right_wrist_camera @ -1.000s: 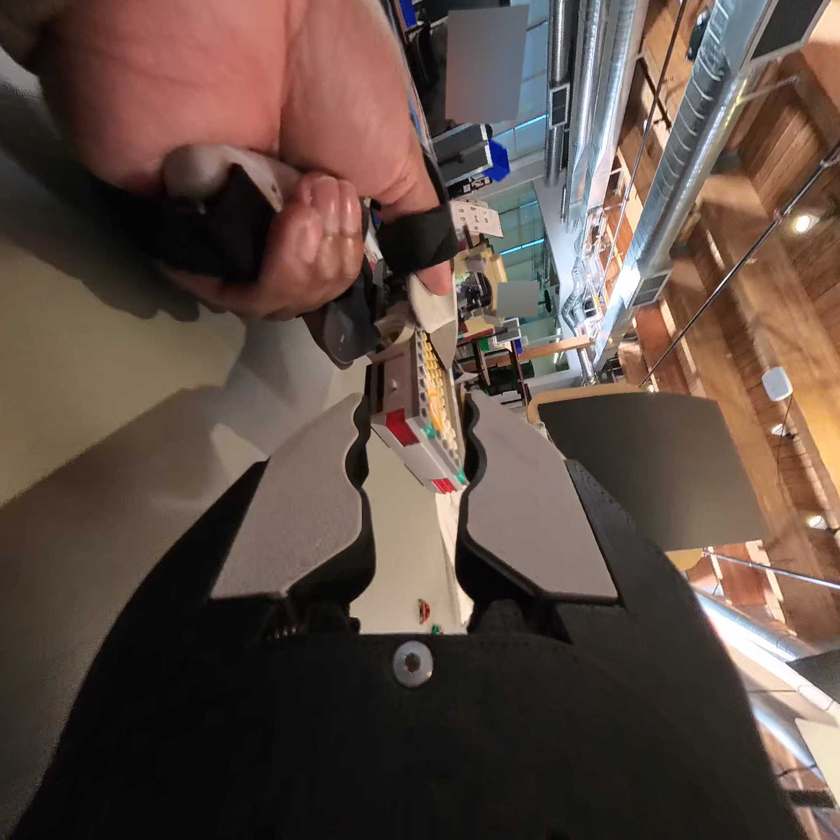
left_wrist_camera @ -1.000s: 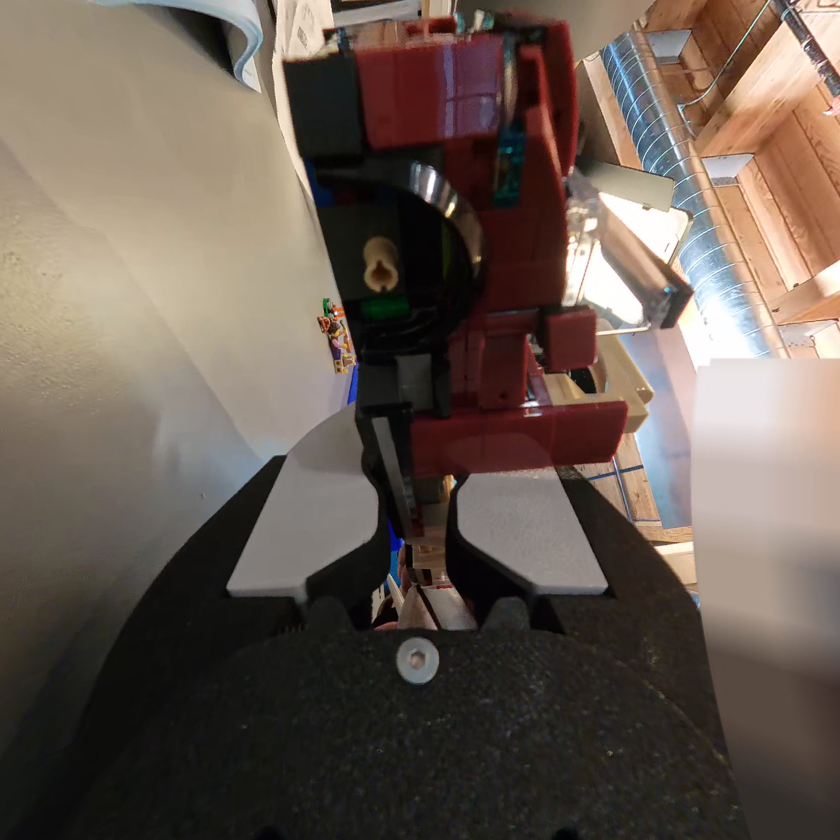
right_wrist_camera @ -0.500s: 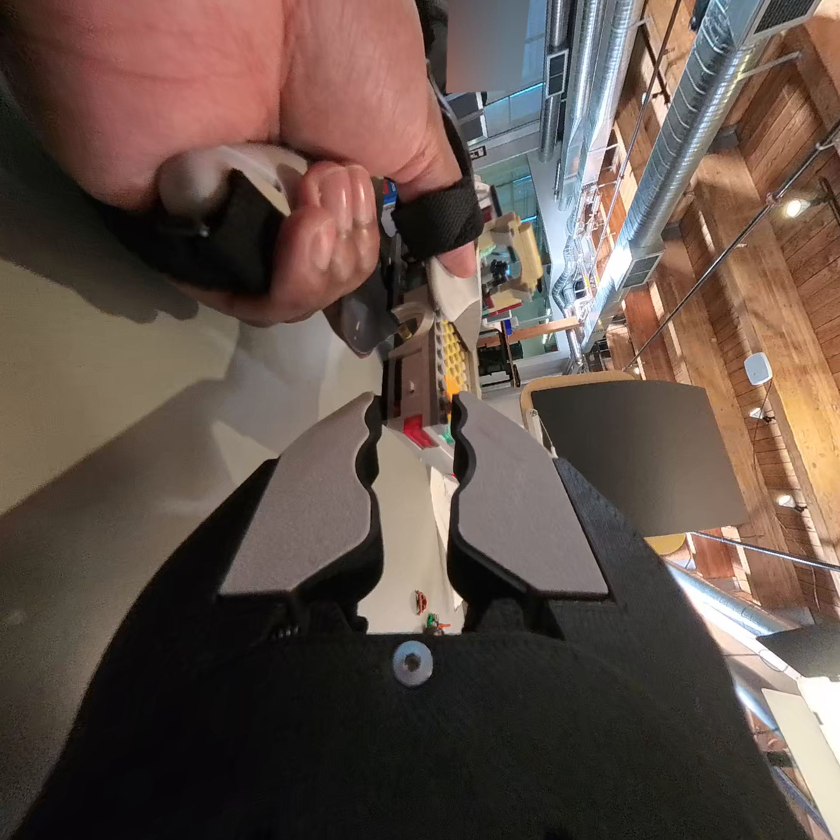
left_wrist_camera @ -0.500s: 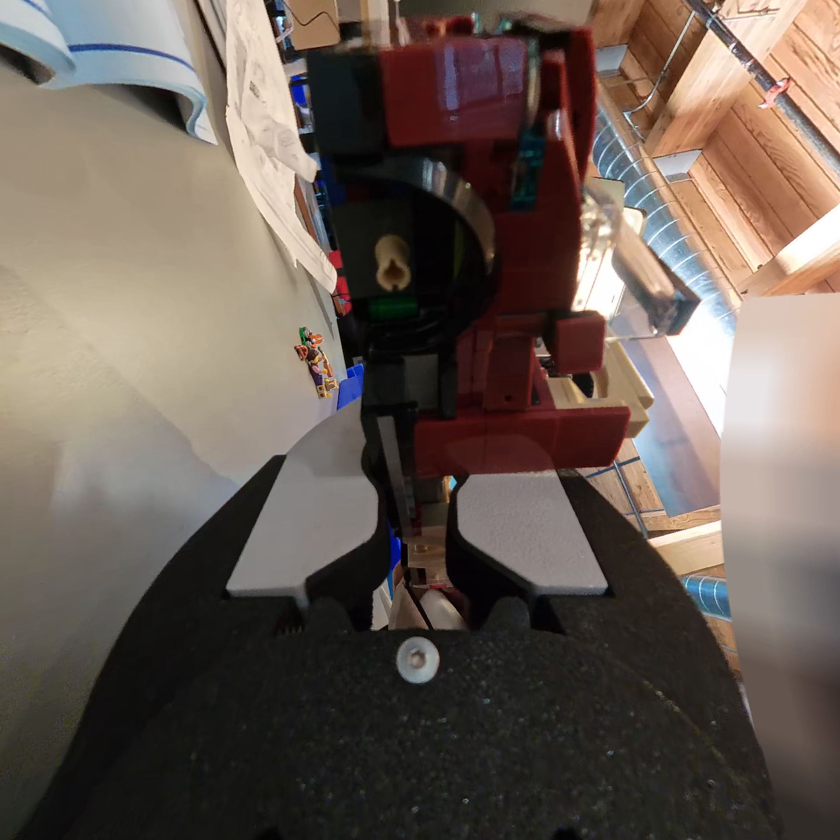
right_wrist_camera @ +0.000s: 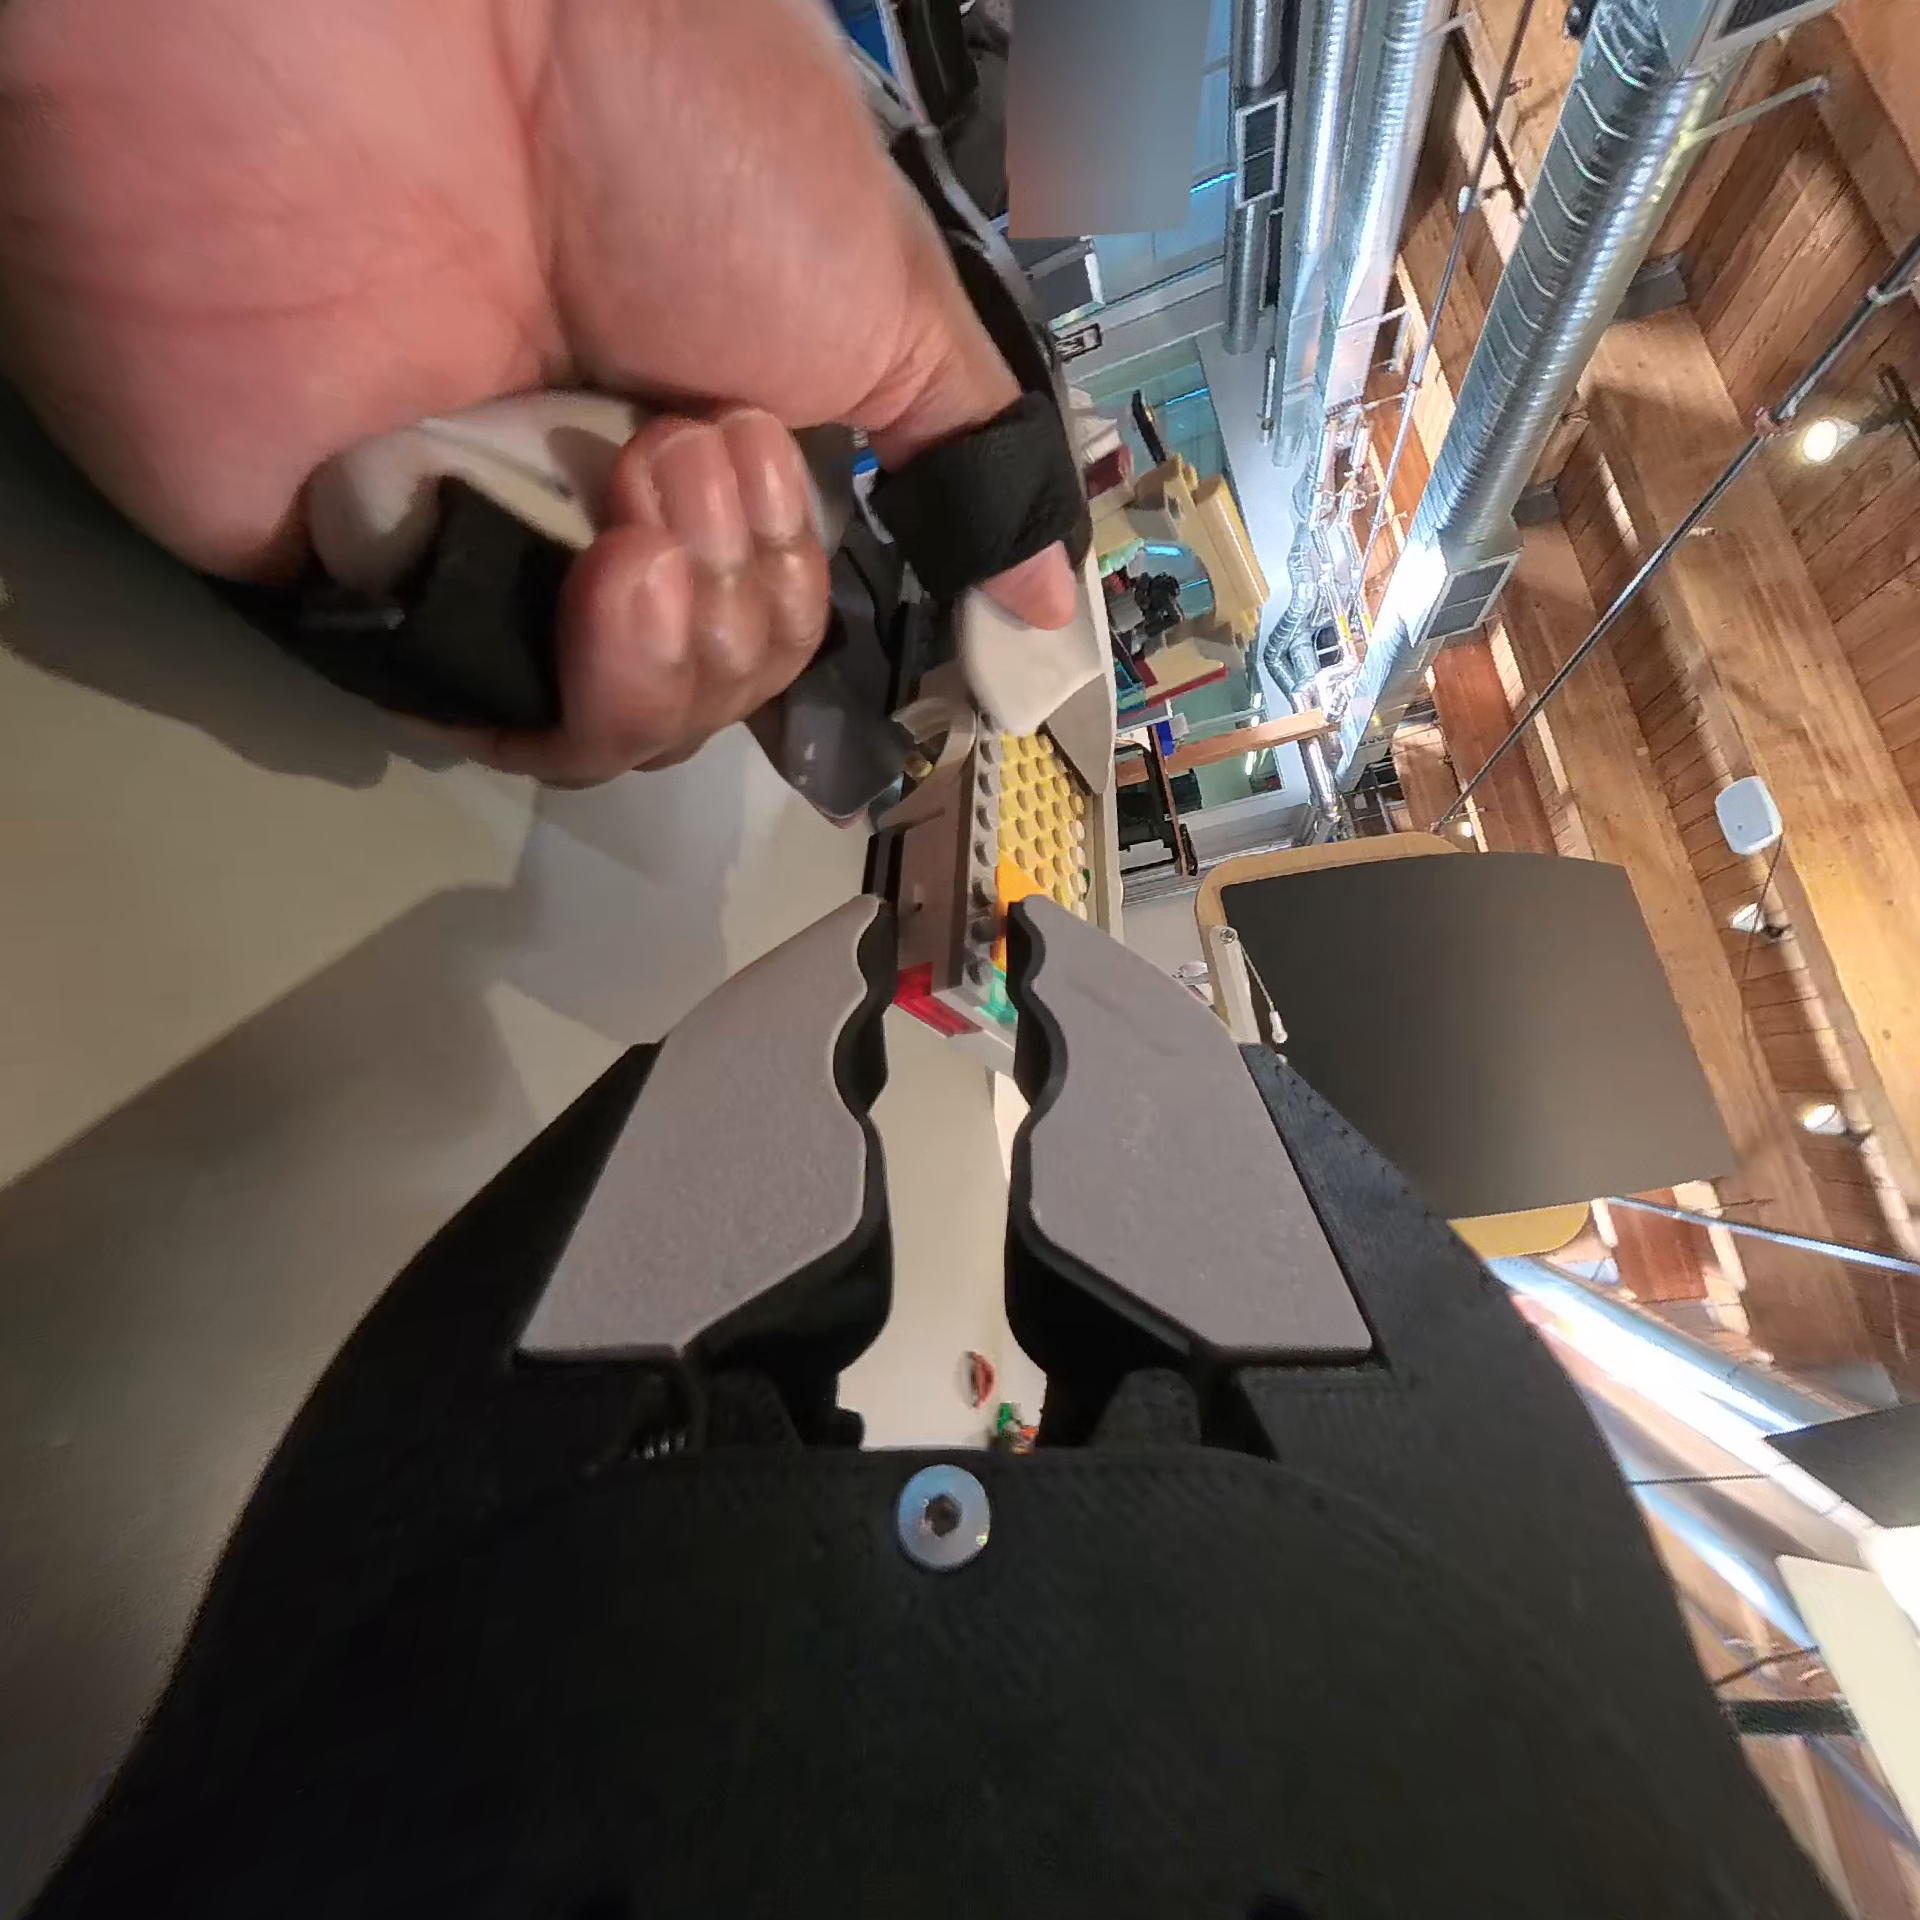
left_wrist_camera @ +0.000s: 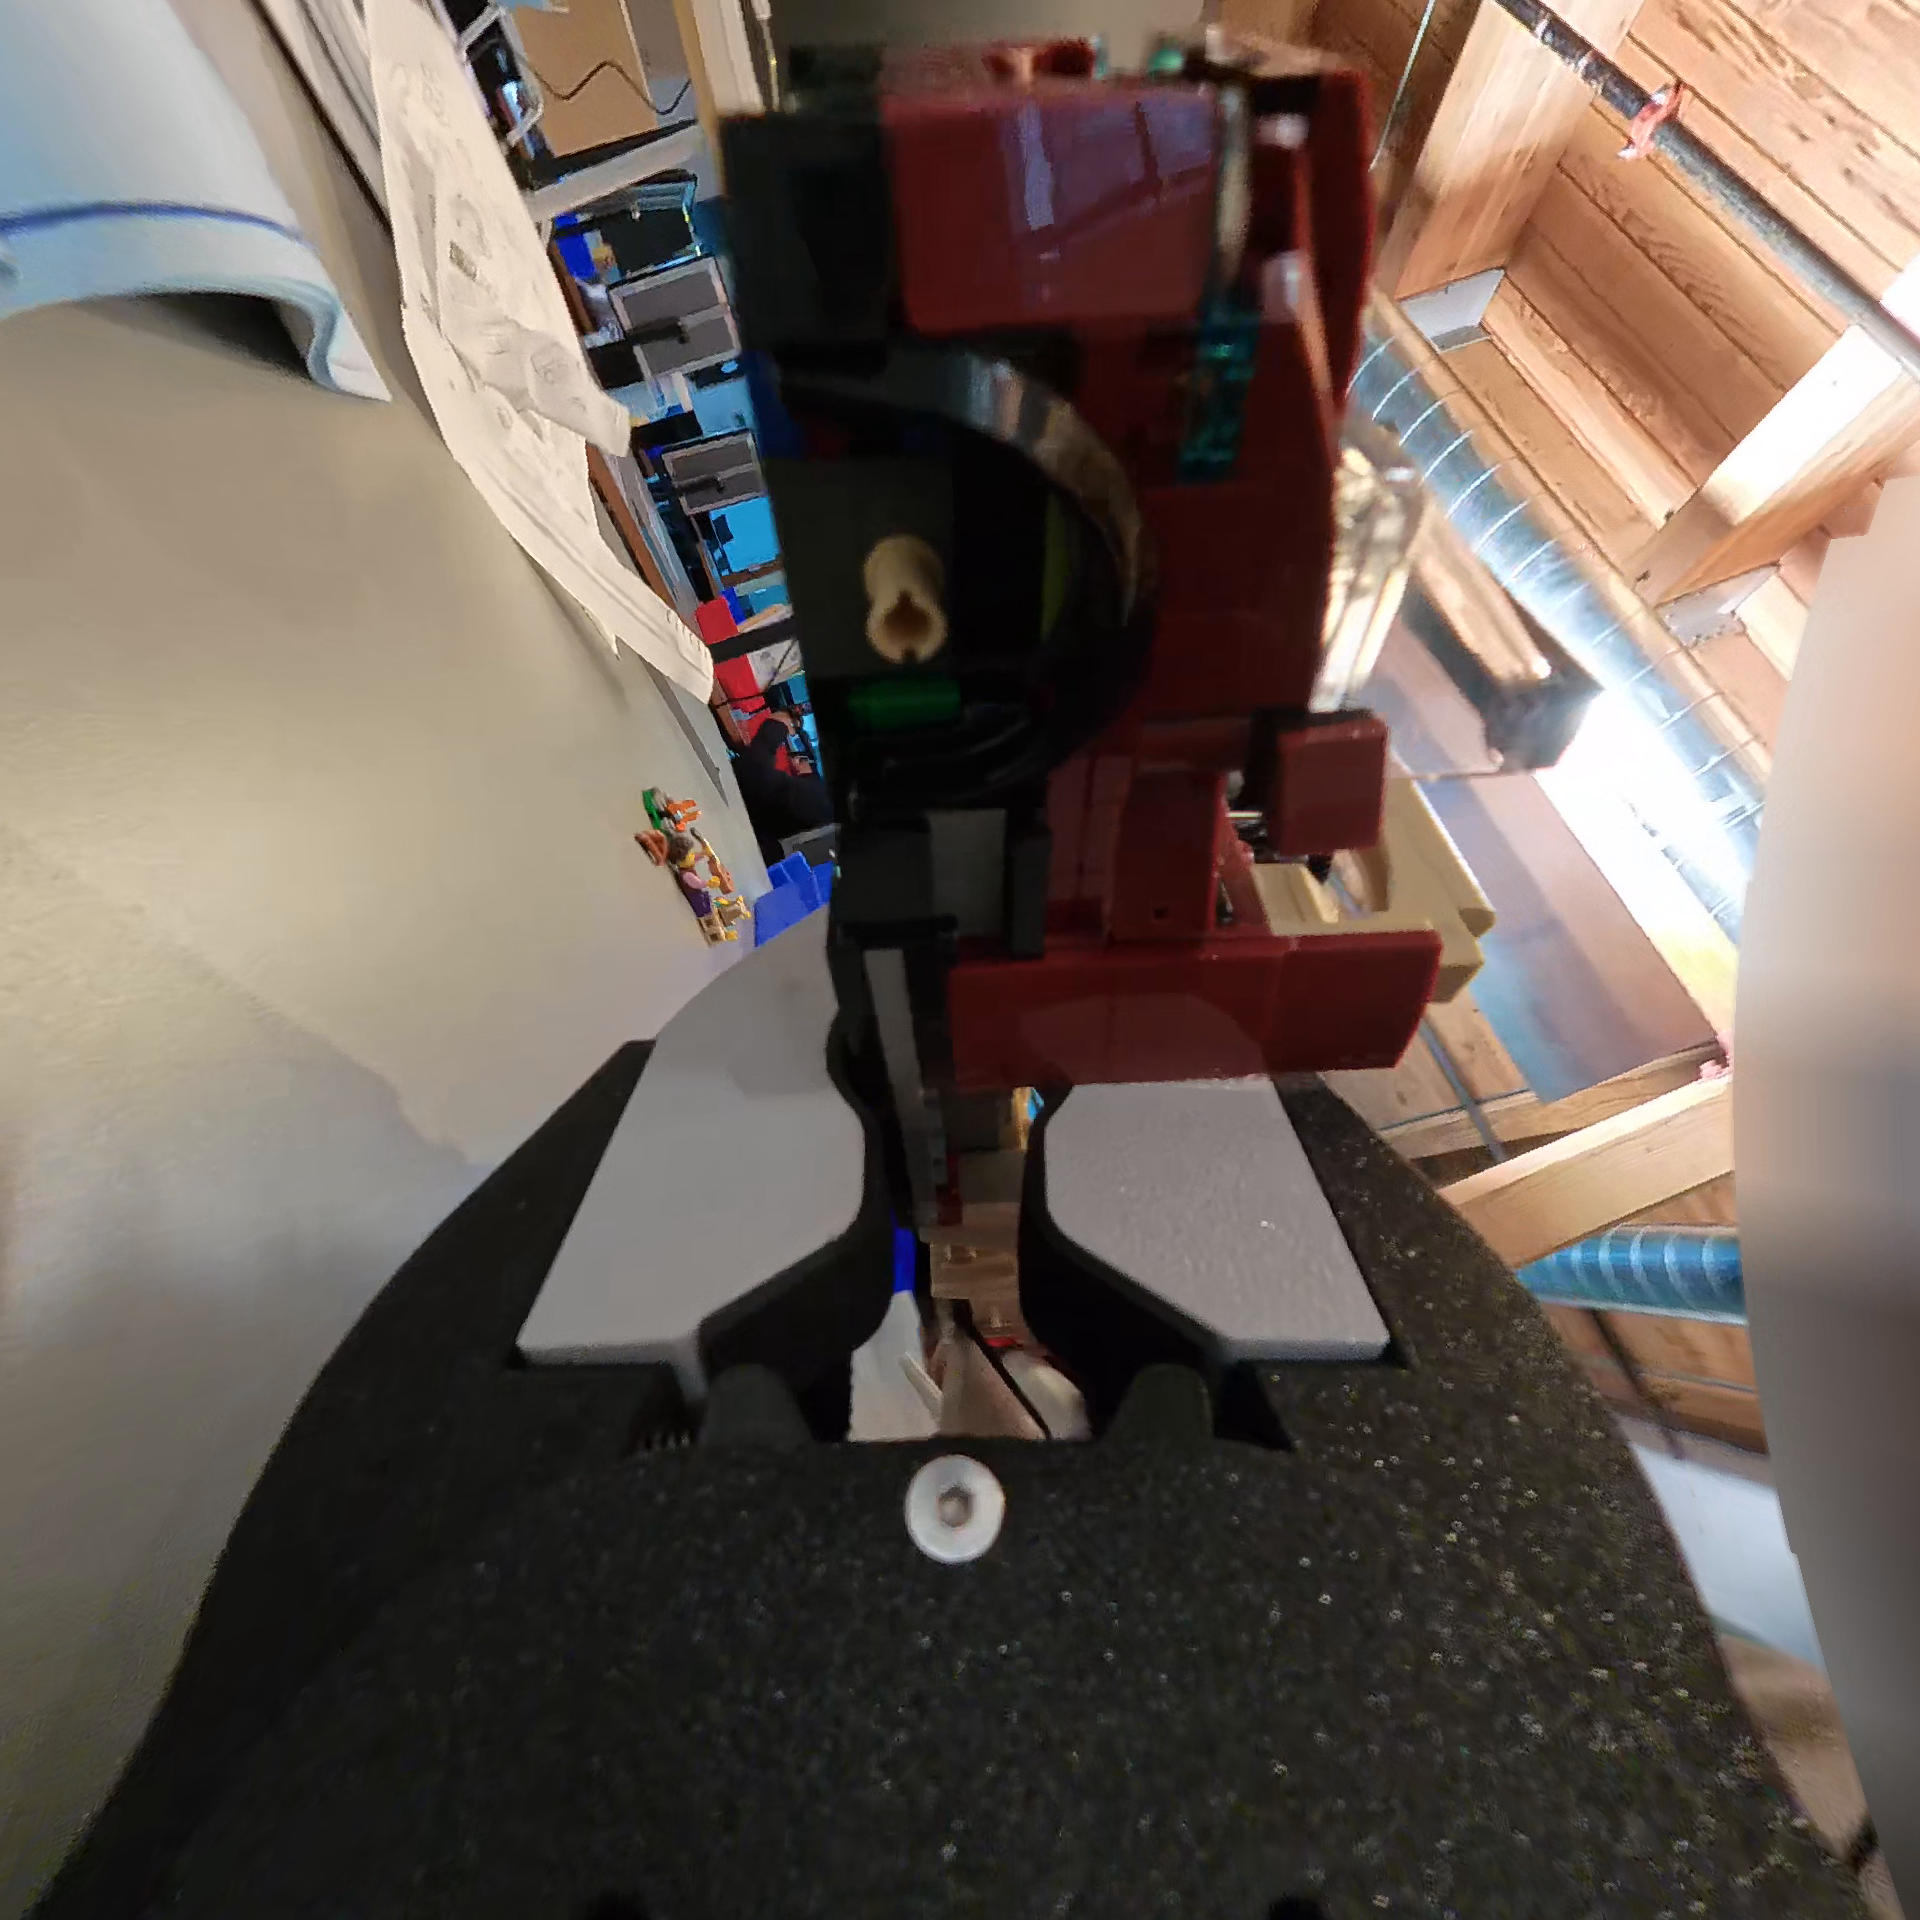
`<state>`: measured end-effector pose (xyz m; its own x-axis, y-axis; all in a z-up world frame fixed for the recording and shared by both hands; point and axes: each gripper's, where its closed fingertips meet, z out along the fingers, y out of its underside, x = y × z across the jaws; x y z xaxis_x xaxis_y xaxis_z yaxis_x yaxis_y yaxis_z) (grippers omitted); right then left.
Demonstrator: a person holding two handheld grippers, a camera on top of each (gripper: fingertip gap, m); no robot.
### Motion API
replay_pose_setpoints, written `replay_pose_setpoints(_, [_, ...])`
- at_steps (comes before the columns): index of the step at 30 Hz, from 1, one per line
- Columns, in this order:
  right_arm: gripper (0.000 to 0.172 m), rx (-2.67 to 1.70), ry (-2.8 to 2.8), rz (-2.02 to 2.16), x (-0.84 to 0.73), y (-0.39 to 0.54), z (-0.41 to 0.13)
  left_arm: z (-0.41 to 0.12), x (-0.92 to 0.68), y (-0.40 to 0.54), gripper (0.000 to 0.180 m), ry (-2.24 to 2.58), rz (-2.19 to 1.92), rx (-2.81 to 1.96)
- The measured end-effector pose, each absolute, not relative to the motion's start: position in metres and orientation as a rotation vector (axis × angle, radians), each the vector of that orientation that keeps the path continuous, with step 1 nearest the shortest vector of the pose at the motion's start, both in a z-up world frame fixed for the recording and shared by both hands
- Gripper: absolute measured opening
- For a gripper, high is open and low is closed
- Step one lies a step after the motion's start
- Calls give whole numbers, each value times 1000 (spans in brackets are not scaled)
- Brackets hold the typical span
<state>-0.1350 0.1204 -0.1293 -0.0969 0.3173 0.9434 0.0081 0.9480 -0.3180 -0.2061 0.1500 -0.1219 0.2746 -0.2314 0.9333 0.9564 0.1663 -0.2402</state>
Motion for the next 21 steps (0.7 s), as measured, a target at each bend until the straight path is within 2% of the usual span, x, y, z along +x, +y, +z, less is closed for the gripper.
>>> replay_pose_setpoints(5, [23,-386,-1645,416,-132,124,-130,-110,-210,147,24,-776,-892,-1056])
replay_pose_setpoints(11, [32,-938,-1555,1027,-126,133,-117,-89,-204,137,24,-553,-717,-1069])
replay_pose_setpoints(16, [35,-1276,-1401,1424,-131,145,-111,-82,-199,132,23,-497,-757,-1011])
replay_pose_setpoints(21, [32,-1359,-1388,1613,-134,134,-111,-78,-199,128,24,-484,-839,-947])
